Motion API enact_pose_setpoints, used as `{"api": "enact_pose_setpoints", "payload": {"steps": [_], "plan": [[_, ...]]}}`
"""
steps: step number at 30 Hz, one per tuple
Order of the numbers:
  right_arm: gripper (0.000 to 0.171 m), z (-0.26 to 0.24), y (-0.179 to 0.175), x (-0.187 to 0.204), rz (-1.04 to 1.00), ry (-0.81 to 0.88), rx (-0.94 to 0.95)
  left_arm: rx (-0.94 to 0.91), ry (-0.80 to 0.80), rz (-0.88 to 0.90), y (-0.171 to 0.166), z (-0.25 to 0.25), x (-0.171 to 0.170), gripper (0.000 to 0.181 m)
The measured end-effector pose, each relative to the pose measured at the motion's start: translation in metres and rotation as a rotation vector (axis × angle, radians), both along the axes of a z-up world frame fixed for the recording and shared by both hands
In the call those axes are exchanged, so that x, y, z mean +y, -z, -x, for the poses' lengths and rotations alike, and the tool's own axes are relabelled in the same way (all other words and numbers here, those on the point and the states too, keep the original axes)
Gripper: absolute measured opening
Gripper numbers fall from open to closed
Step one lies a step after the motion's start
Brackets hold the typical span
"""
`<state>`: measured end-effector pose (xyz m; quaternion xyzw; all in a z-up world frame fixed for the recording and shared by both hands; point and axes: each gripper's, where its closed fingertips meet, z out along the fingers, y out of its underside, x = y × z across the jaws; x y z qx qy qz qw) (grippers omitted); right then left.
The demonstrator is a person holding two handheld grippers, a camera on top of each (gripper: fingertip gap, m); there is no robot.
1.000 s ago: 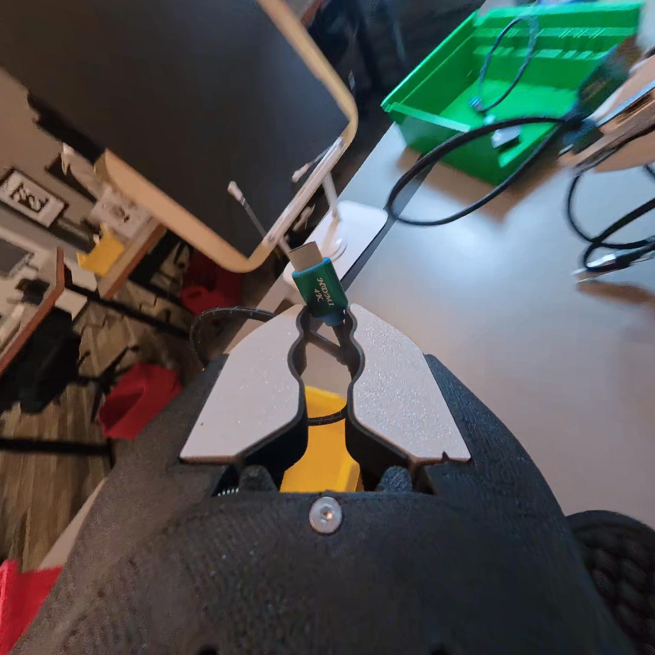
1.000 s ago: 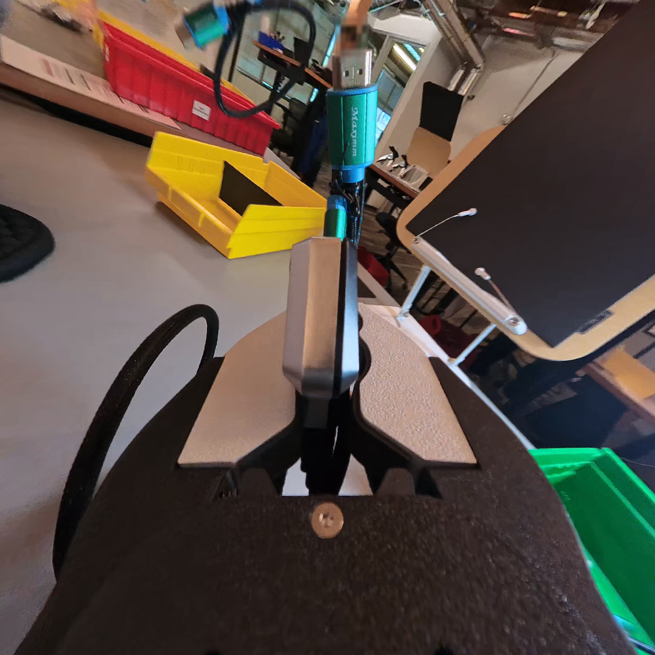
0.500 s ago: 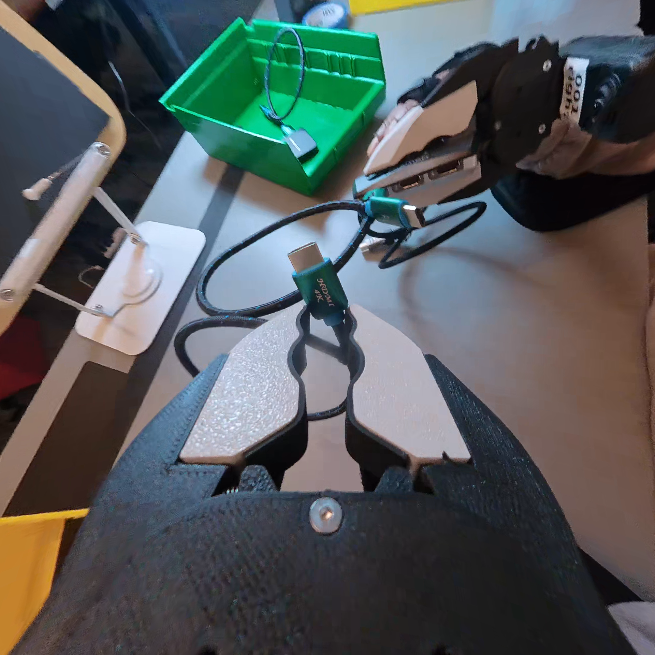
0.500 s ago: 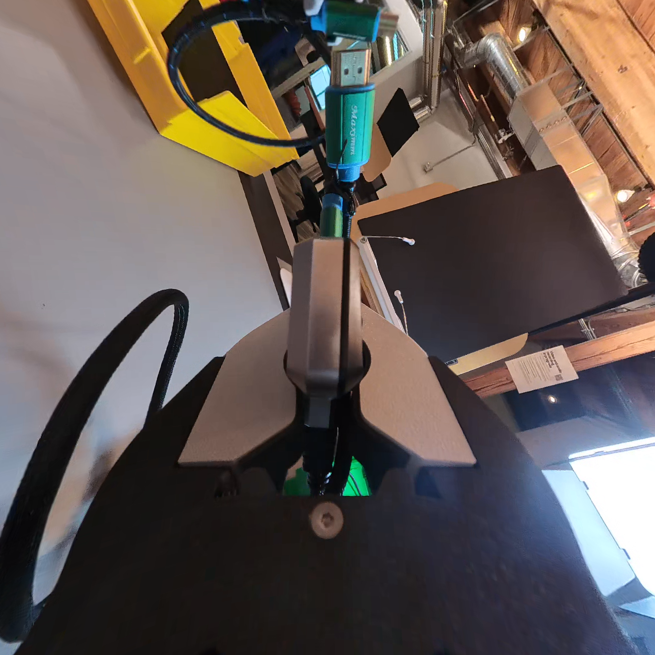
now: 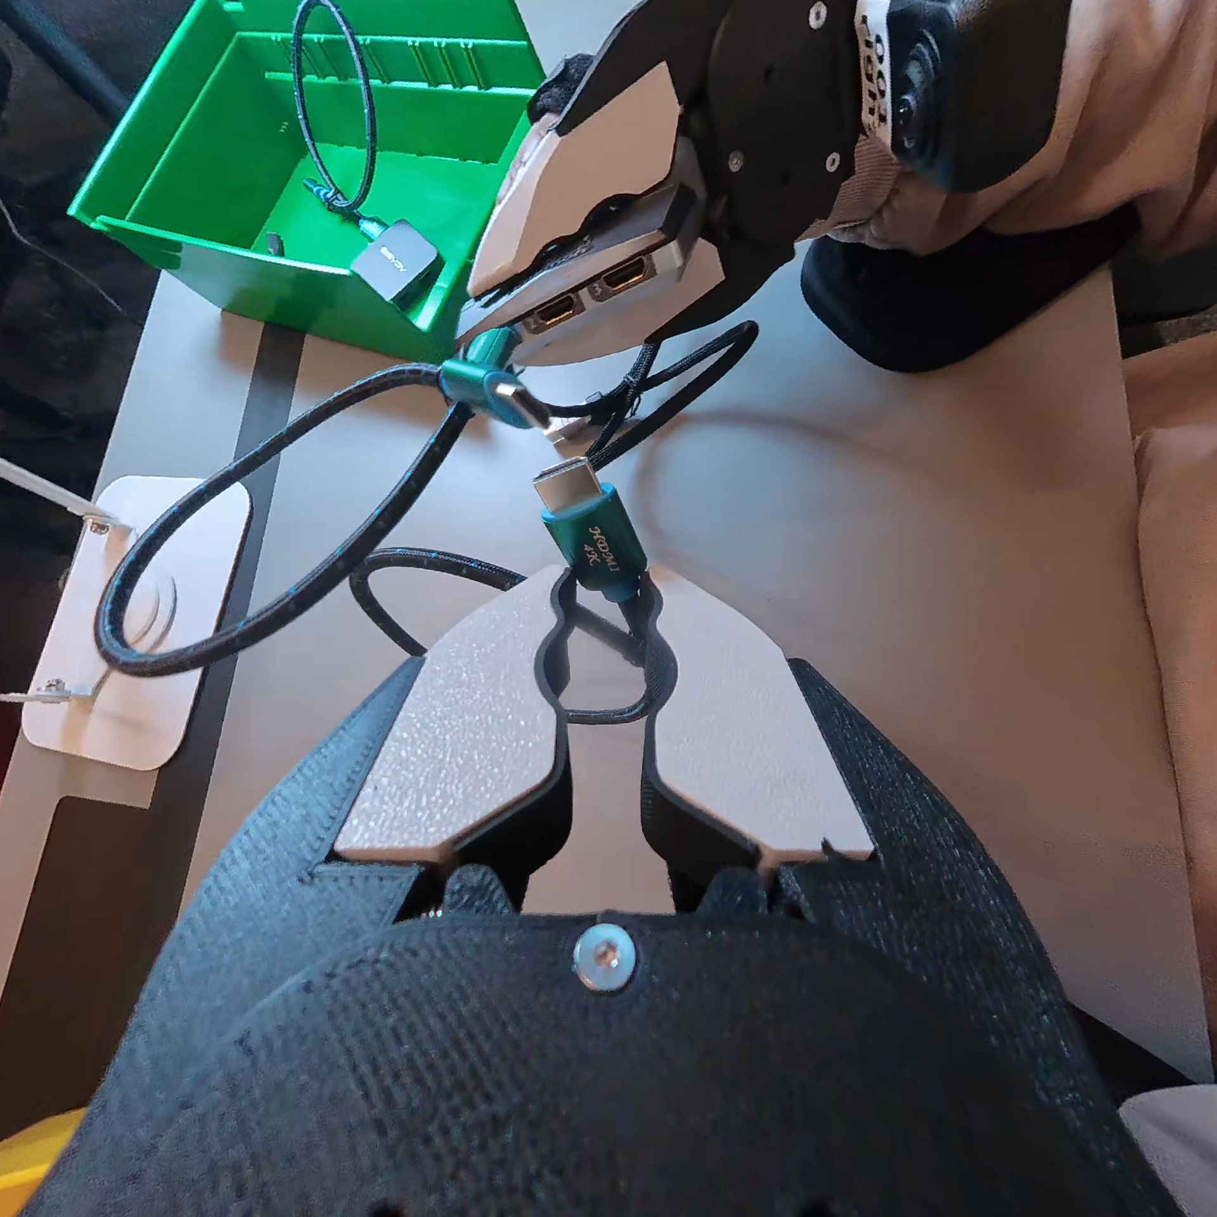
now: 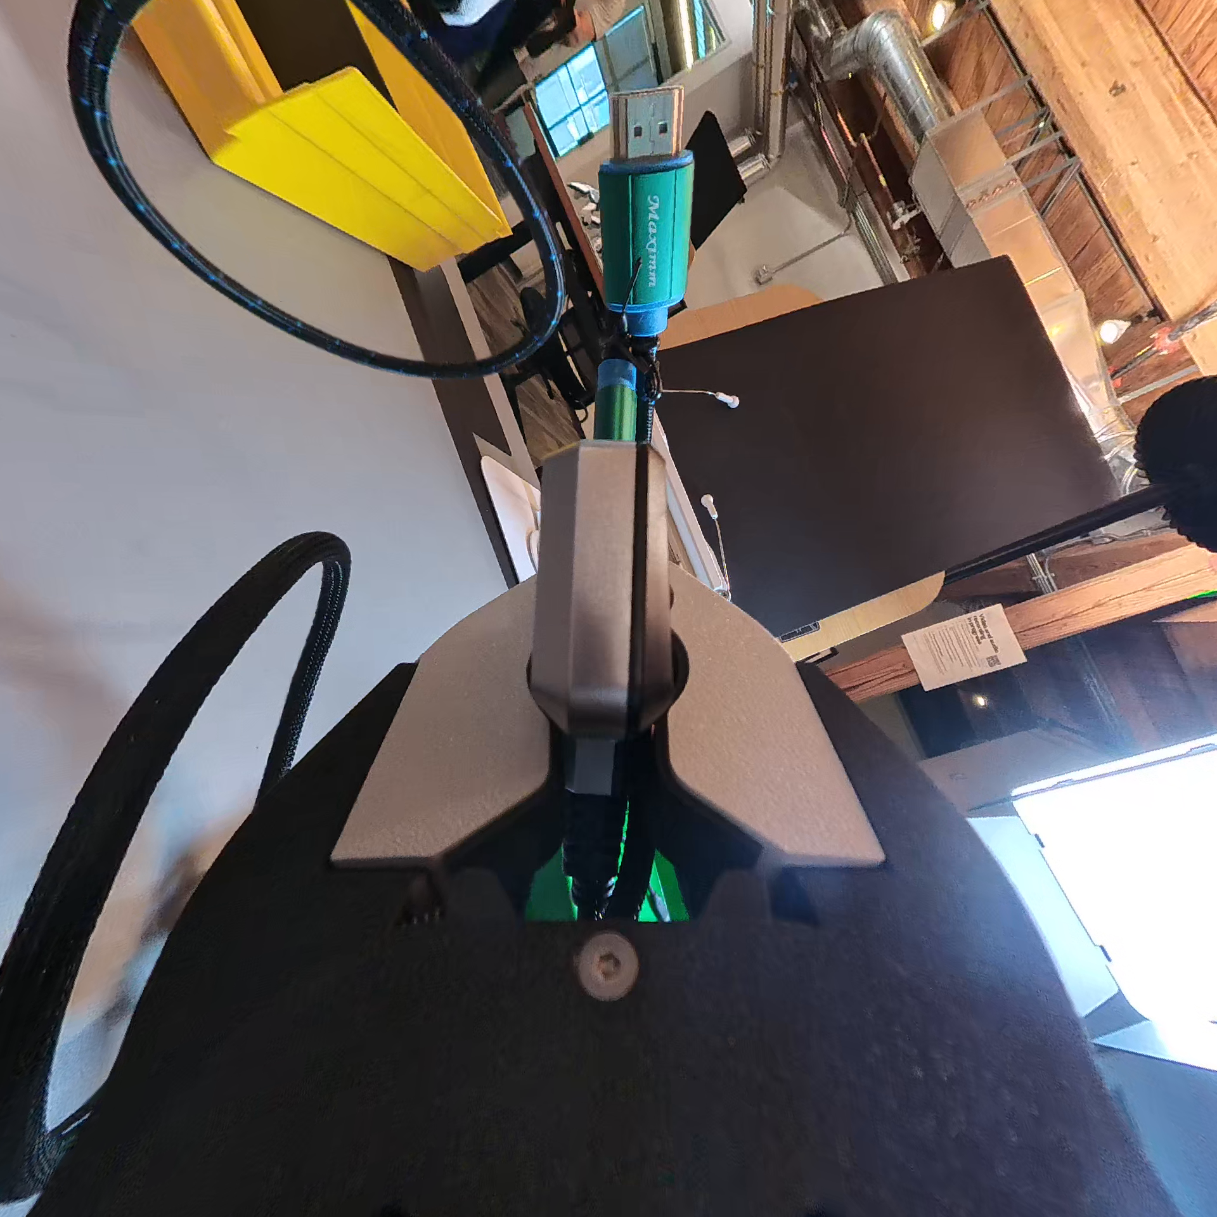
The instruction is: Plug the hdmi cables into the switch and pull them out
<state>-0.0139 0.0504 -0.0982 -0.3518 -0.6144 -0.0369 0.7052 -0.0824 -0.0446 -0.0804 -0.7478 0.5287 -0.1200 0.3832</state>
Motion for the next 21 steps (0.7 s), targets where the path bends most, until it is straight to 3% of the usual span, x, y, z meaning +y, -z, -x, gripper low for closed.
{"api": "enact_pose_setpoints", "payload": {"steps": [4, 9, 14, 21], "plan": [[0.023, 0.001, 0.000, -0.002, -0.007, 0.000, 0.002, -0.001, 0.038, -0.028, 0.000, -0.008, -0.002, 0.019], [0.023, 0.003, 0.000, -0.007, -0.013, -0.031, -0.005, -0.017, 0.109, 0.061, 0.013, -0.022, -0.013, 0.019], [0.023, 0.009, 0.011, -0.016, -0.073, -0.050, -0.093, 0.118, 0.168, 0.220, 0.059, -0.029, -0.024, 0.019], [0.023, 0.000, 0.016, 0.003, -0.078, 0.027, -0.143, 0.278, 0.141, 0.301, 0.122, -0.026, -0.008, 0.018]]}}
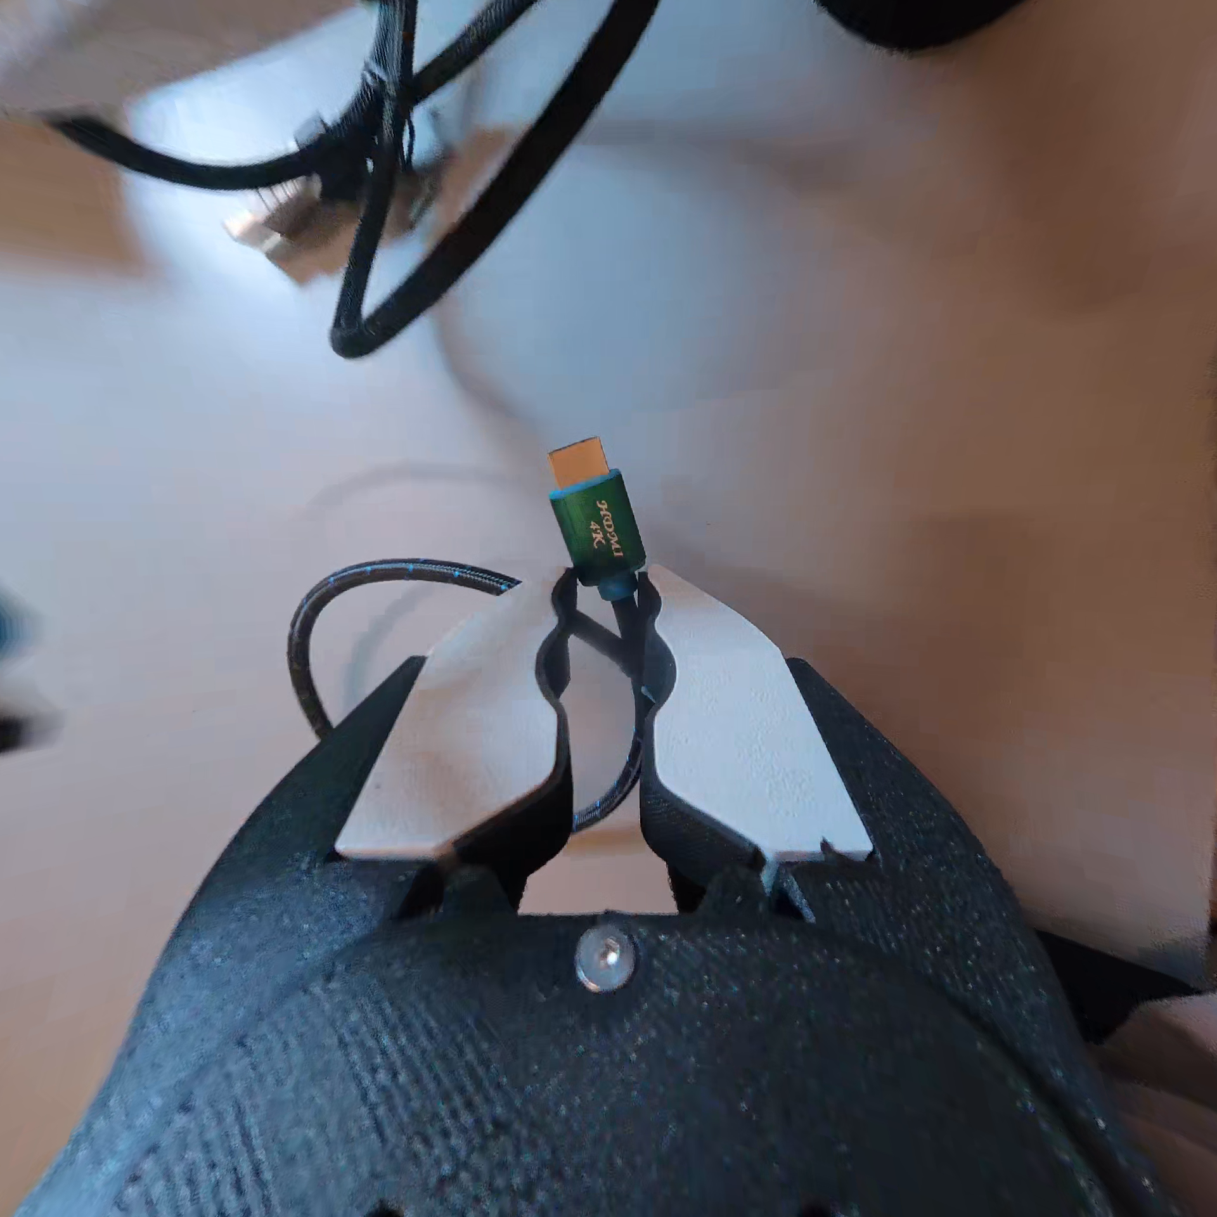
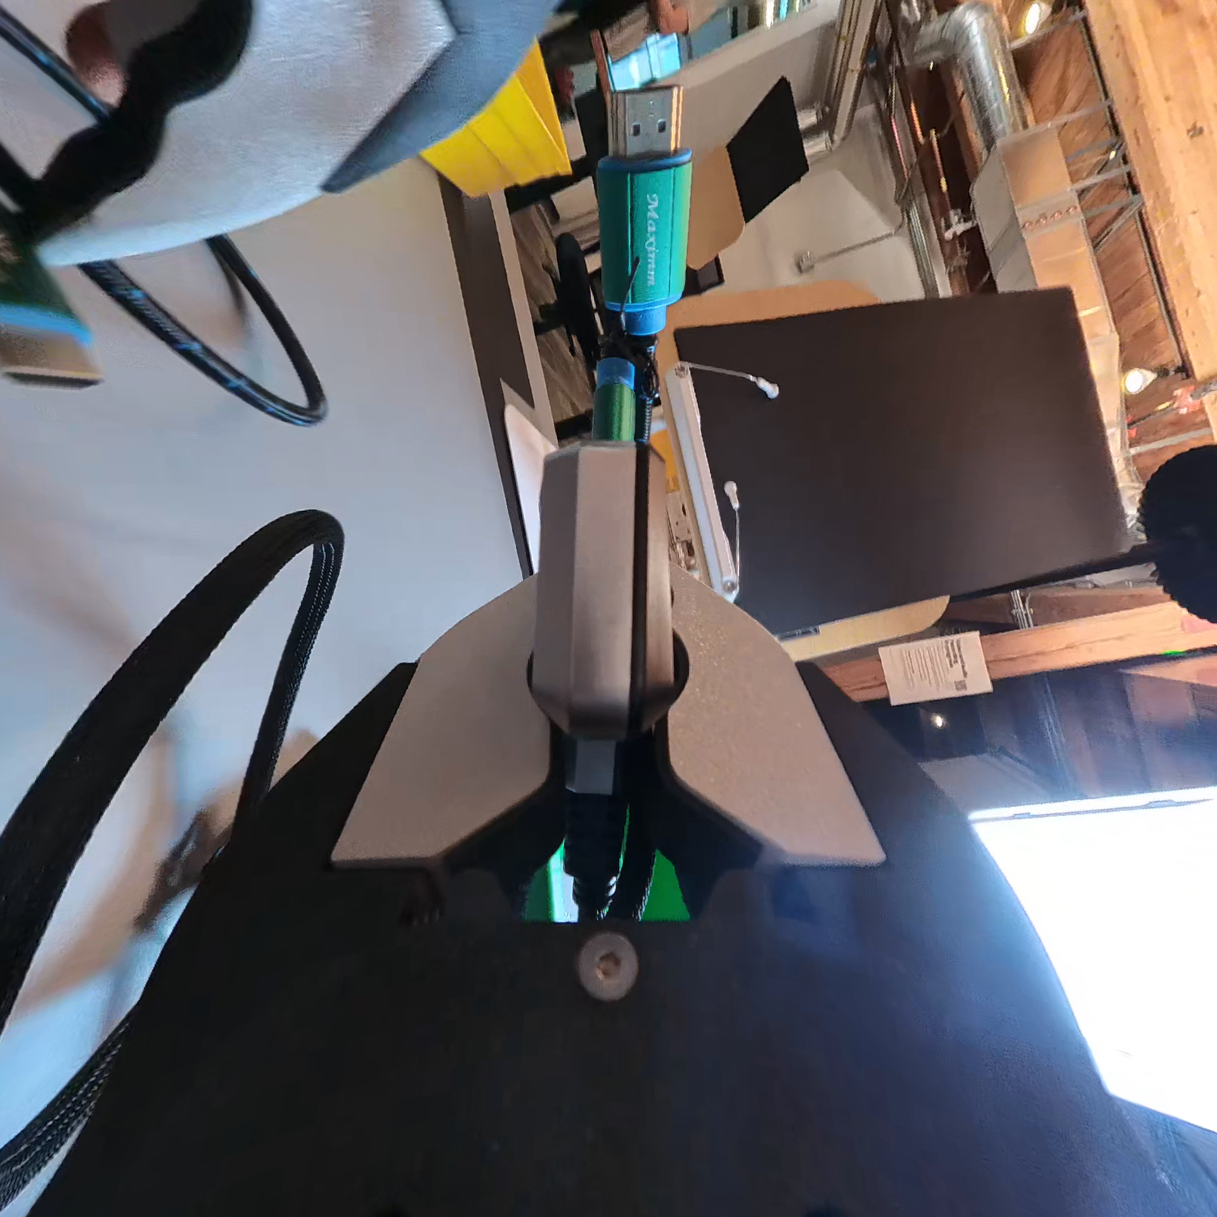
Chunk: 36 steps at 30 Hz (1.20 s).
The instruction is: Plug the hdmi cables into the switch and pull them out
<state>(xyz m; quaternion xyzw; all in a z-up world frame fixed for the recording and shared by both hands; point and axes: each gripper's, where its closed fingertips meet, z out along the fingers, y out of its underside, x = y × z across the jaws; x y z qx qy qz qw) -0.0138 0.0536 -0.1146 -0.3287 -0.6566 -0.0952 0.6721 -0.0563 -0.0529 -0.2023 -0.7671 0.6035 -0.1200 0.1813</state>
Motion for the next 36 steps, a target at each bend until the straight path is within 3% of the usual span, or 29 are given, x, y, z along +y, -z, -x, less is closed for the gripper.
{"api": "enact_pose_setpoints", "payload": {"steps": [4, 8, 13, 20, 23, 27, 29, 32, 36], "plan": [[0.023, -0.014, -0.003, 0.017, 0.022, 0.052, 0.016, 0.004, -0.025, -0.035, 0.011, 0.004, 0.012, 0.033], [0.023, -0.026, -0.009, 0.027, 0.067, 0.080, 0.051, -0.067, -0.049, -0.079, 0.004, 0.015, 0.011, 0.036], [0.023, -0.034, -0.013, 0.034, 0.116, 0.091, 0.085, -0.139, -0.003, -0.135, 0.026, 0.040, -0.008, 0.038], [0.023, -0.029, -0.008, 0.032, 0.143, 0.079, 0.077, -0.176, 0.049, -0.219, 0.040, 0.022, -0.009, 0.040], [0.023, -0.026, -0.007, 0.026, 0.141, 0.058, 0.069, -0.183, 0.022, -0.255, 0.040, 0.008, 0.001, 0.038], [0.023, -0.021, -0.003, 0.022, 0.112, 0.049, 0.032, -0.199, -0.049, -0.302, 0.042, -0.009, 0.011, 0.012], [0.023, -0.019, -0.001, 0.019, 0.096, 0.042, 0.014, -0.153, -0.086, -0.328, 0.042, -0.006, 0.016, 0.009], [0.023, -0.017, 0.002, 0.015, 0.058, 0.037, -0.023, -0.149, -0.135, -0.355, 0.025, 0.004, 0.022, 0.007], [0.023, -0.014, 0.007, 0.013, 0.012, 0.030, -0.072, -0.217, -0.220, -0.333, -0.032, 0.030, 0.010, 0.007]]}}
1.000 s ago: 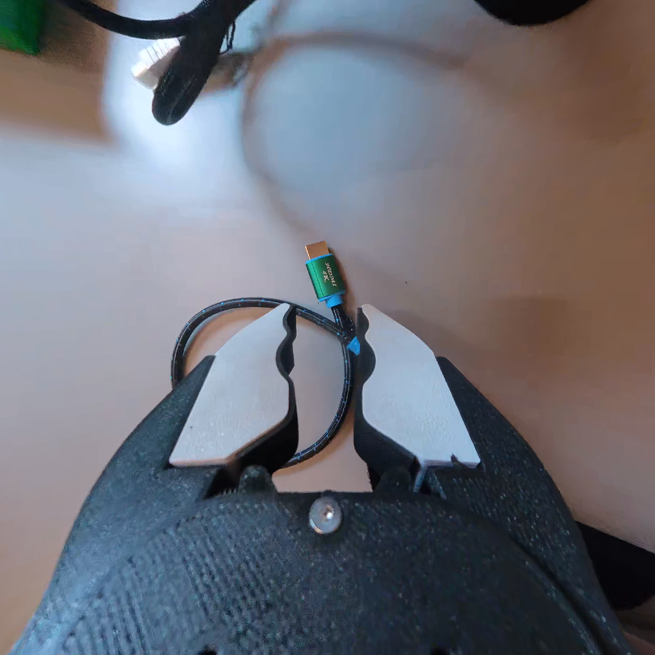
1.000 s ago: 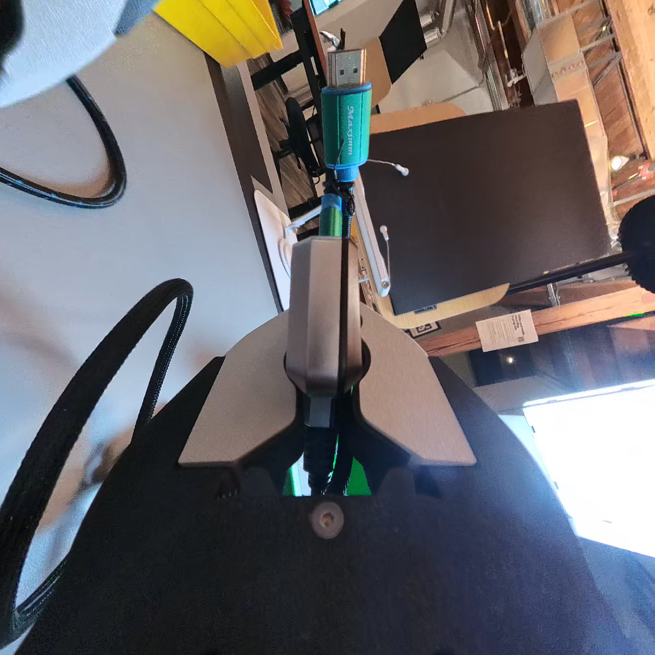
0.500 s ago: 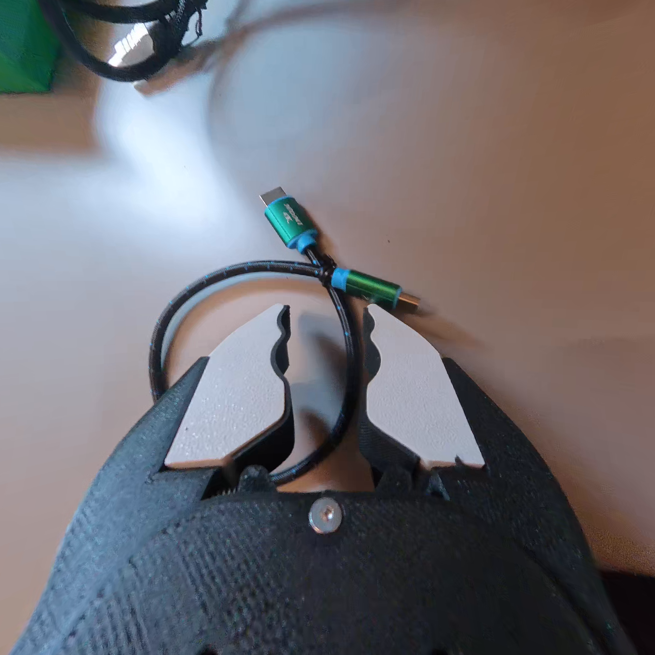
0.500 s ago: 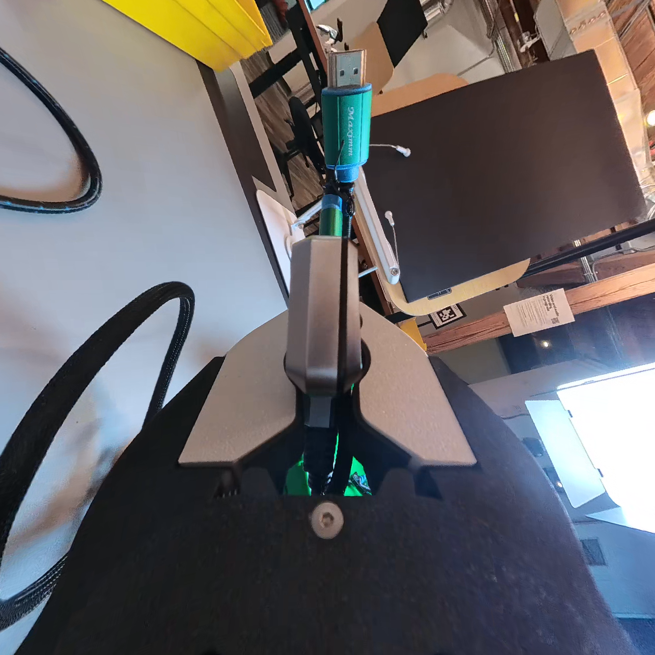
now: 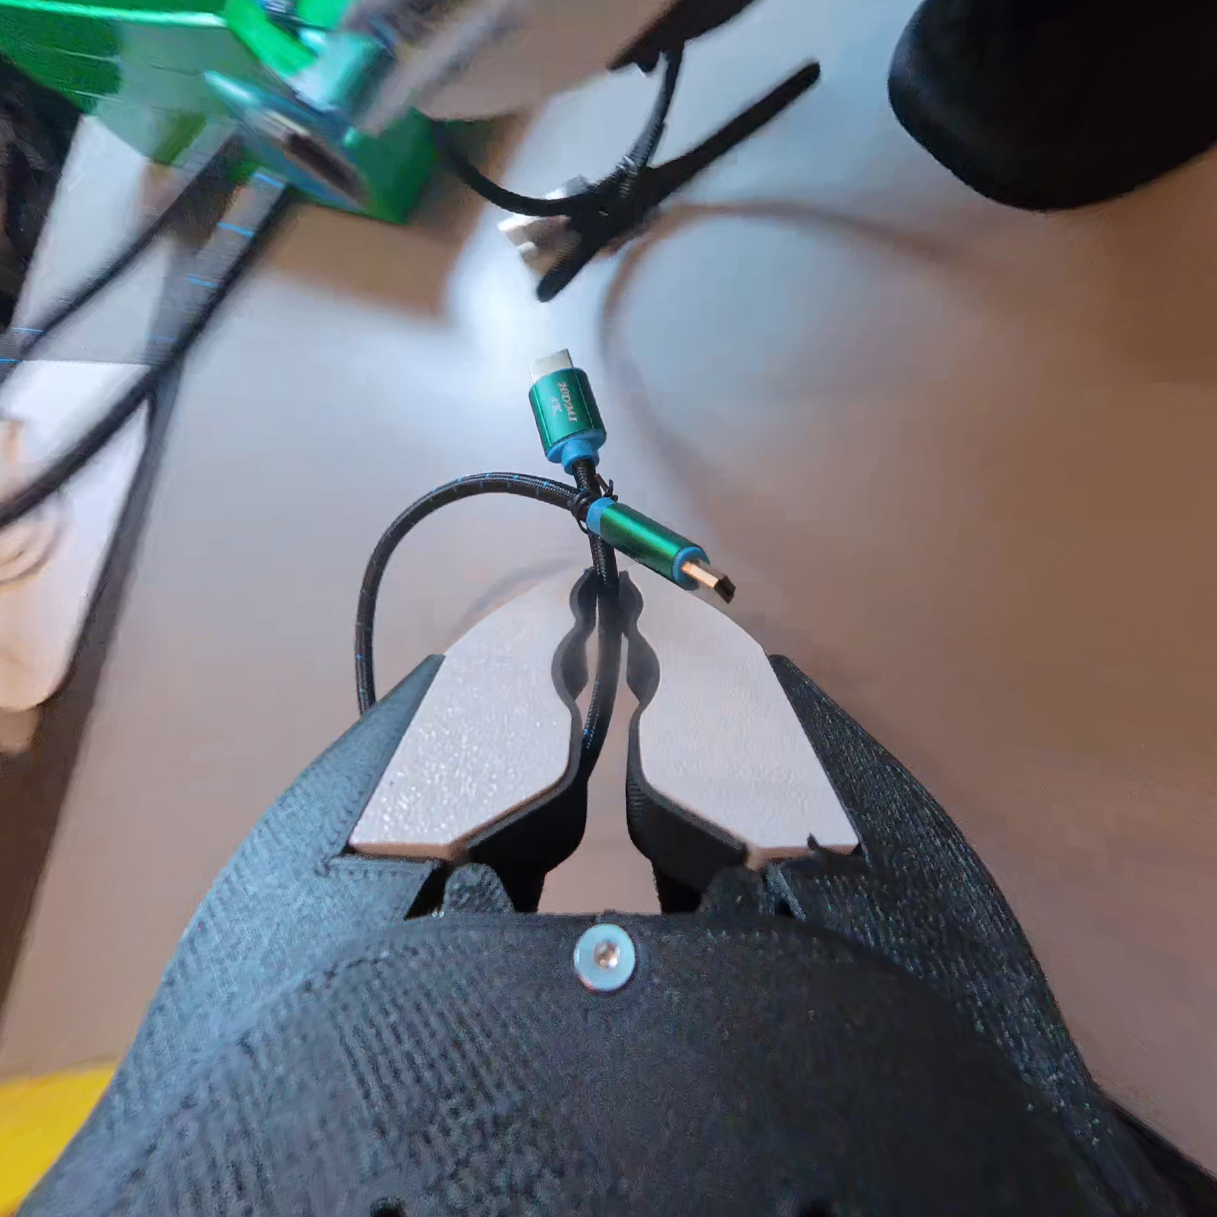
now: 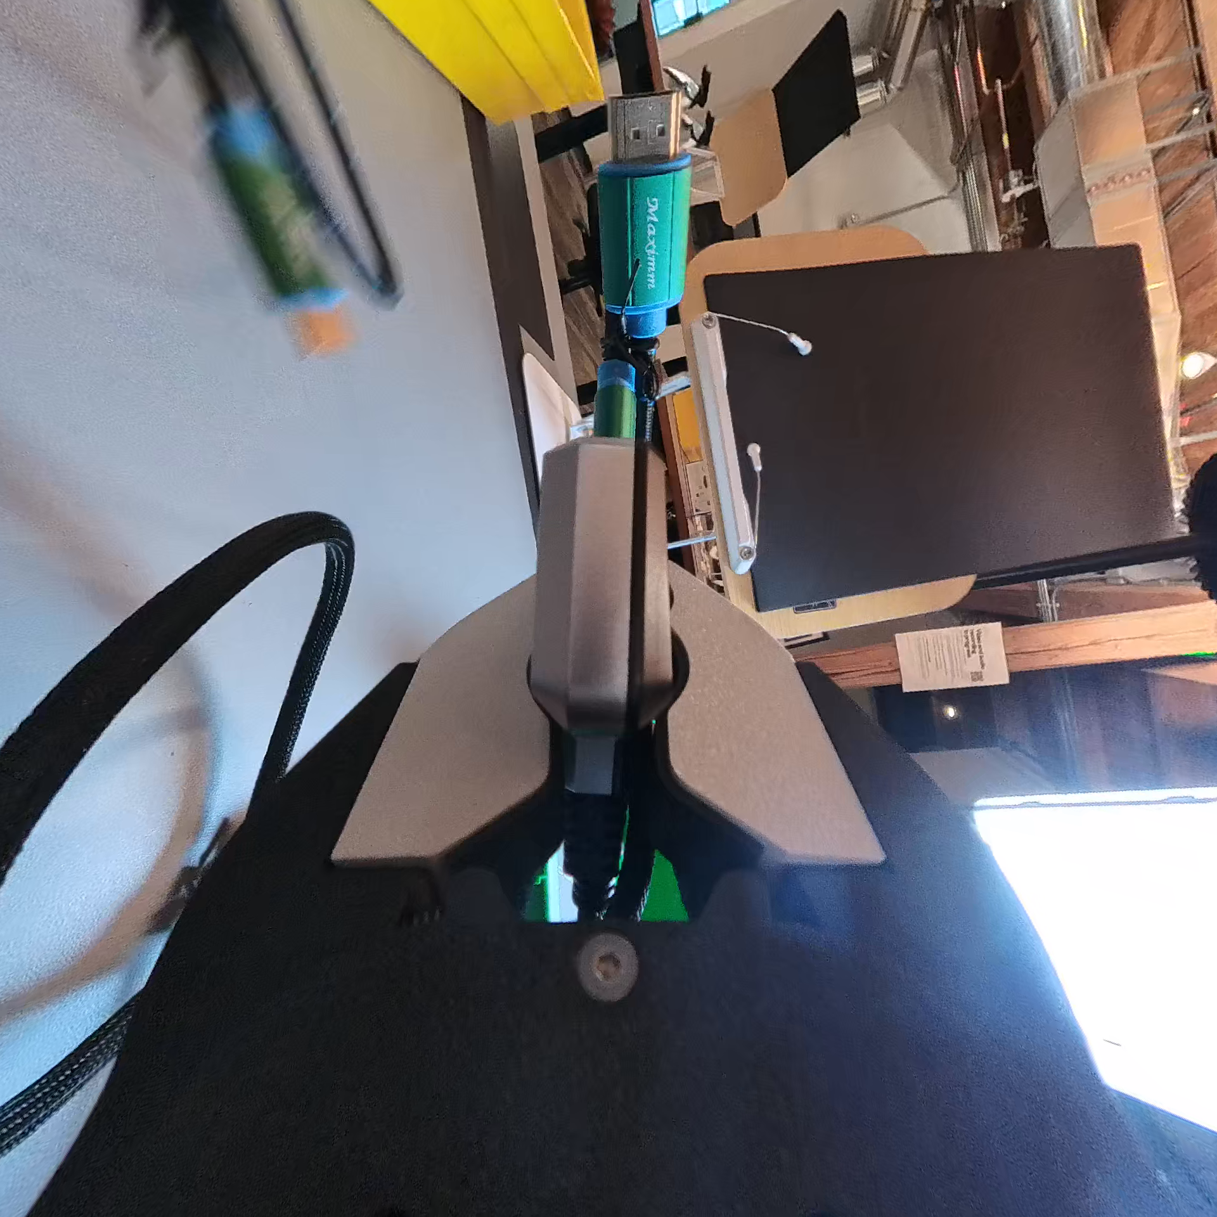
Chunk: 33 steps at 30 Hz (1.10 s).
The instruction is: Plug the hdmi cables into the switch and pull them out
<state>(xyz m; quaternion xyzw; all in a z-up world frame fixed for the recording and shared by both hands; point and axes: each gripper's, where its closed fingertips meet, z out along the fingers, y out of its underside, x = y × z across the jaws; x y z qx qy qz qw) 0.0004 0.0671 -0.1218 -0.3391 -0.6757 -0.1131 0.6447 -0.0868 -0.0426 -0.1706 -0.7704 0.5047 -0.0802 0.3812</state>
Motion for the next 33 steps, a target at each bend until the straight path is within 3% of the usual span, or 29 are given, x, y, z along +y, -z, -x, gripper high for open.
{"api": "enact_pose_setpoints", "payload": {"steps": [5, 7, 11, 15, 19, 31, 33], "plan": [[0.023, 0.011, 0.012, -0.010, -0.076, -0.026, -0.091, -0.006, -0.077, -0.135, -0.093, 0.045, -0.029, 0.007], [0.023, 0.020, 0.017, -0.019, -0.099, -0.061, -0.122, 0.033, -0.072, -0.153, -0.115, 0.046, -0.036, 0.007], [0.023, 0.036, 0.023, -0.035, -0.111, -0.105, -0.144, 0.241, 0.012, -0.066, -0.087, 0.015, -0.023, 0.007], [0.023, 0.029, 0.022, -0.035, -0.068, -0.107, -0.114, 0.312, 0.090, 0.041, -0.055, -0.006, -0.012, 0.007], [0.023, 0.022, 0.017, -0.029, -0.018, -0.111, -0.077, 0.240, 0.144, 0.067, -0.058, -0.022, -0.011, 0.008], [0.023, 0.026, 0.021, -0.036, -0.042, -0.144, -0.108, 0.303, 0.313, 0.241, -0.038, -0.011, -0.028, 0.007], [0.023, 0.026, 0.023, -0.037, -0.063, -0.145, -0.121, 0.240, 0.303, 0.241, -0.042, -0.018, -0.023, 0.007]]}}
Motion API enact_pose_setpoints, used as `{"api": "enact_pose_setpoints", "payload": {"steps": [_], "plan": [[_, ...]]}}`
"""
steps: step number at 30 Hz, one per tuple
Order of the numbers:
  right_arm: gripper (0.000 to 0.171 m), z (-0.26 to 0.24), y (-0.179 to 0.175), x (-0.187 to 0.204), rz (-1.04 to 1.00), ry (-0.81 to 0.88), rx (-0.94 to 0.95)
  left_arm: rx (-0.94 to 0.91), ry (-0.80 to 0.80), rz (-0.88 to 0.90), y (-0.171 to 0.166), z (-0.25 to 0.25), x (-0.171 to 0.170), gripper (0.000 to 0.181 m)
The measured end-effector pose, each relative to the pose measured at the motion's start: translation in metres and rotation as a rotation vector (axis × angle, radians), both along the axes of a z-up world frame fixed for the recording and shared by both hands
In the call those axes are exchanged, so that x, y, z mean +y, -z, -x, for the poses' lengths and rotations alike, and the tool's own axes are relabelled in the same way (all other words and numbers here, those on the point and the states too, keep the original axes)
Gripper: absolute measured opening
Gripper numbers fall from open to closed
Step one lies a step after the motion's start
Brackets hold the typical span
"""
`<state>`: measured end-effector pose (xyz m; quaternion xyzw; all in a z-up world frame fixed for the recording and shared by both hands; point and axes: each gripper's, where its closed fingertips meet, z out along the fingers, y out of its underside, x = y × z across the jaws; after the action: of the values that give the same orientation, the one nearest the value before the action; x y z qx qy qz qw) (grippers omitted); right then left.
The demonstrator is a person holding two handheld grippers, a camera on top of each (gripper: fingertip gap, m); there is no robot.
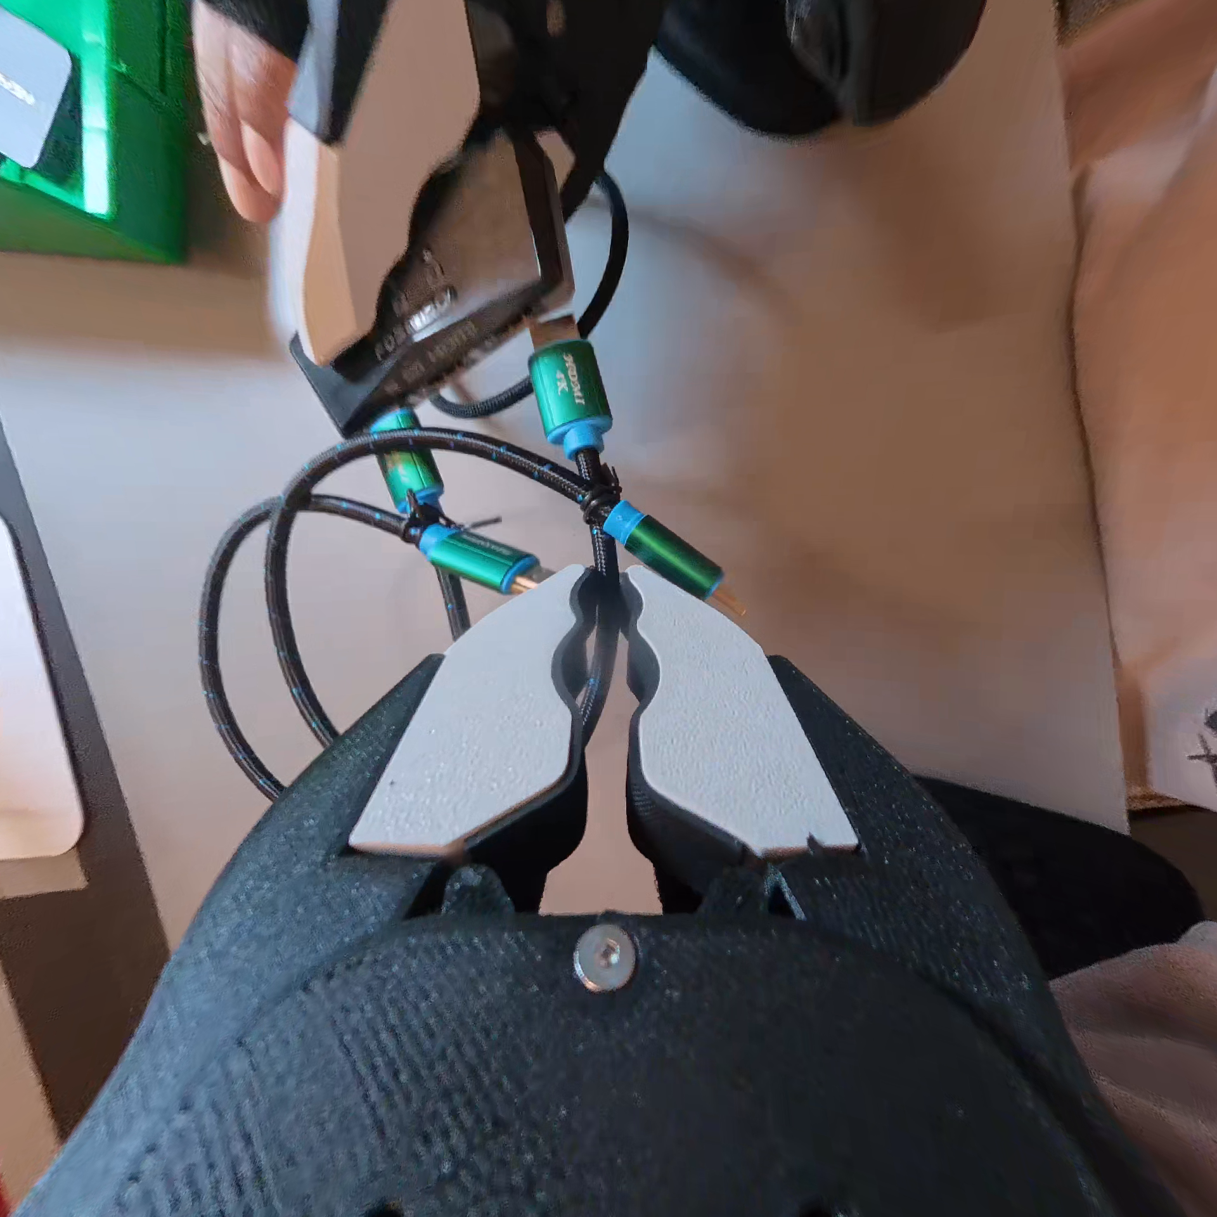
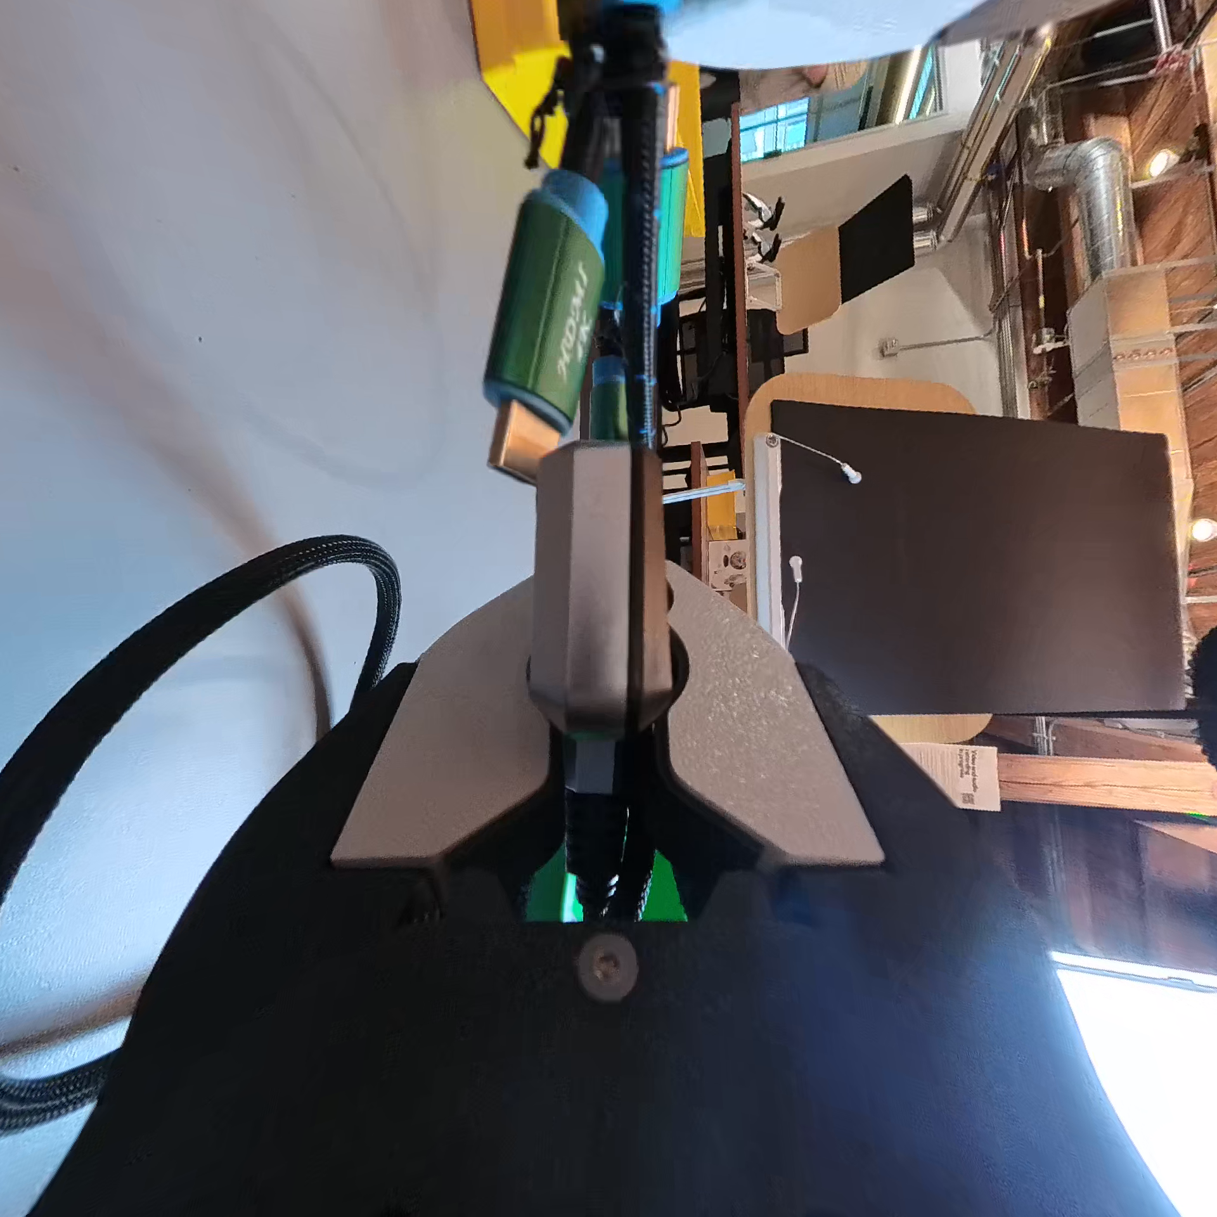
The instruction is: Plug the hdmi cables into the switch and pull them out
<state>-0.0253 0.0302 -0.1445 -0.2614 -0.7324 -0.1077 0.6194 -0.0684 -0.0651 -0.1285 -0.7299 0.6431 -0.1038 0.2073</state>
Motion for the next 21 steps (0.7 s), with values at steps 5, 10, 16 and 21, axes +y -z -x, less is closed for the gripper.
{"api": "enact_pose_setpoints", "payload": {"steps": [5, 10, 16, 21], "plan": [[0.023, -0.003, -0.002, 0.003, 0.002, 0.005, 0.016, -0.133, 0.030, 0.045, -0.011, 0.000, -0.001, 0.007], [0.023, -0.001, -0.001, 0.001, -0.012, -0.001, 0.010, -0.195, -0.007, 0.077, -0.007, 0.009, 0.004, 0.007], [0.023, 0.000, 0.000, 0.000, -0.044, 0.002, 0.002, -0.206, 0.002, 0.114, 0.002, 0.008, 0.004, 0.007], [0.024, 0.000, -0.002, 0.000, -0.054, 0.004, 0.016, -0.346, 0.045, 0.182, -0.009, 0.001, -0.004, 0.007]]}}
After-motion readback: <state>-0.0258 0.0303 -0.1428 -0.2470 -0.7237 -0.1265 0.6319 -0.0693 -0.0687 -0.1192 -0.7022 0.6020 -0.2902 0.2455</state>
